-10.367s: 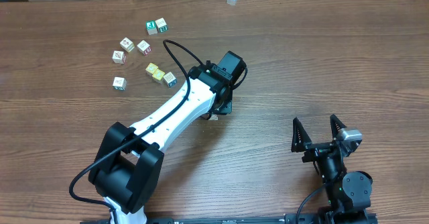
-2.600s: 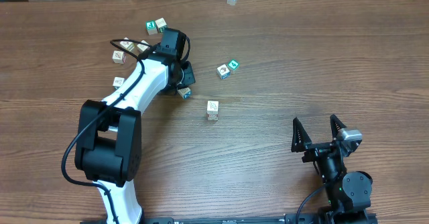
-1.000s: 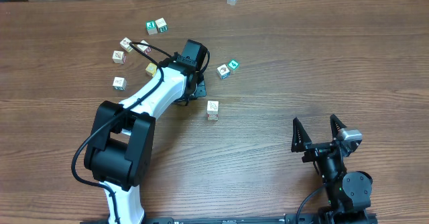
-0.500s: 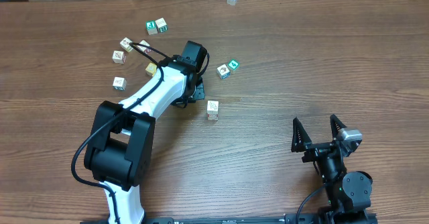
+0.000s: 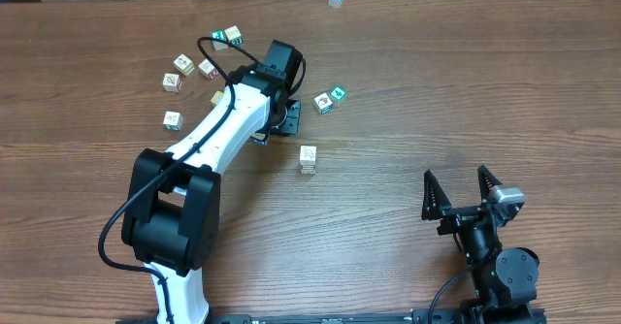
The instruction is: Form a tower
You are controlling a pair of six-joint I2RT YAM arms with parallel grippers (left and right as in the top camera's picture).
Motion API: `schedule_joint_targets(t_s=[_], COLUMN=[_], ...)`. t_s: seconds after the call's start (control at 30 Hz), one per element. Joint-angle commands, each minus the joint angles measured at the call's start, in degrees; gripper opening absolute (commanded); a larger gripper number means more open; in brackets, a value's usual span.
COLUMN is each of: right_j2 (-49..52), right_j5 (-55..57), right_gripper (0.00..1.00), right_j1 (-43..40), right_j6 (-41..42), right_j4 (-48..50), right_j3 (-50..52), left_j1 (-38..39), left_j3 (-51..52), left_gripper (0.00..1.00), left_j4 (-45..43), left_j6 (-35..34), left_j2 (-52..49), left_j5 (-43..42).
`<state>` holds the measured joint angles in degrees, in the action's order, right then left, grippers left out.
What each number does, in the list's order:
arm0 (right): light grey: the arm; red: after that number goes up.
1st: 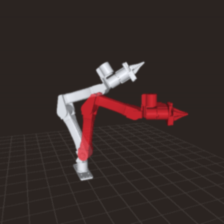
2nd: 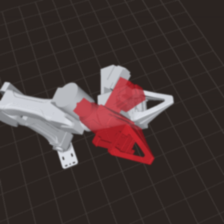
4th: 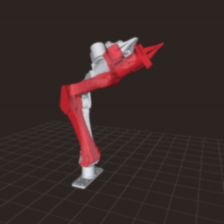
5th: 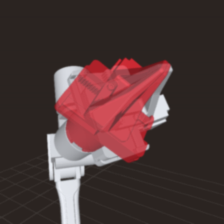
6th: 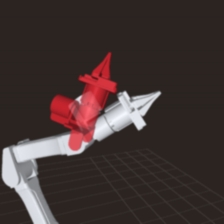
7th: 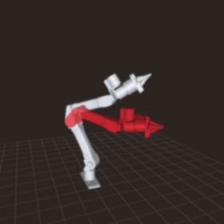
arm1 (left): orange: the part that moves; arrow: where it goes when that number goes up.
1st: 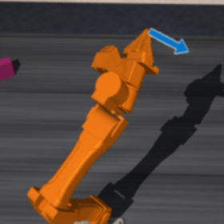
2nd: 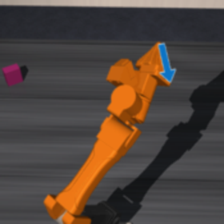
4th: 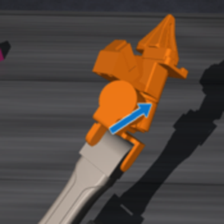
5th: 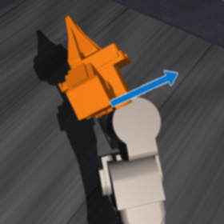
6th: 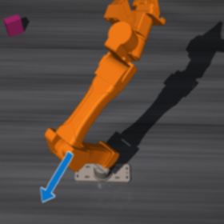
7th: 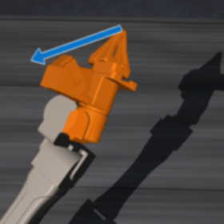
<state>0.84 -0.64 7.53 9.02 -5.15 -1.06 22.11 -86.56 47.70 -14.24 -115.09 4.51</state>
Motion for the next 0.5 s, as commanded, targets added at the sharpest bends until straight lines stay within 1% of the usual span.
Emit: schedule_joint_targets(t_s=[0.0, 0.03, 0.07, 0.1, 0.13, 0.3, 0.47], right_j2=[-0.68, -0.68, -0.68, -0.68, -0.68, -0.68, -0.68], right_j5=[-0.04, -0.04, -0.04, -0.04, -0.04, -0.04, -0.04], right_gripper=[1.0, 1.0, 1.0, 1.0, 1.0, 1.0, 1.0], right_j1=[-0.15, -0.15, -0.15, -0.15, -0.15, -0.15, -0.15], right_j6=[0.31, 0.31, 0.31, 0.31, 0.31, 0.31, 0.31], right_j4=[0.31, 0.31, 0.31, 0.31, 0.31, 0.31, 0.31], right_j3=[0.59, 0.59, 0.59, 0.59, 0.59, 0.59, 0.59], left_j1=[-0.07, -0.07, -0.07, -0.07, -0.07, -0.09, -0.11], left_j3=[-1.4, -1.4, -1.4, -1.4, -1.4, -1.33, -0.72], left_gripper=[0.47, 0.54, 0.57, 0.64, 0.66, 0.7, 0.66], left_j4=[1.18, 1.57, 1.99, 2.62, 3.04, 3.04, 2.62], left_j6=[6.12, 6.12, 6.14, 6.14, 6.14, 7.1, 7.41], left_j2=[0.2, 0.2, 0.2, 0.2, 0.2, 0.11, 0.07], left_j5=[2.23, 3.85, 5.81, 7.3, 8.63, 9.88, 9.79])
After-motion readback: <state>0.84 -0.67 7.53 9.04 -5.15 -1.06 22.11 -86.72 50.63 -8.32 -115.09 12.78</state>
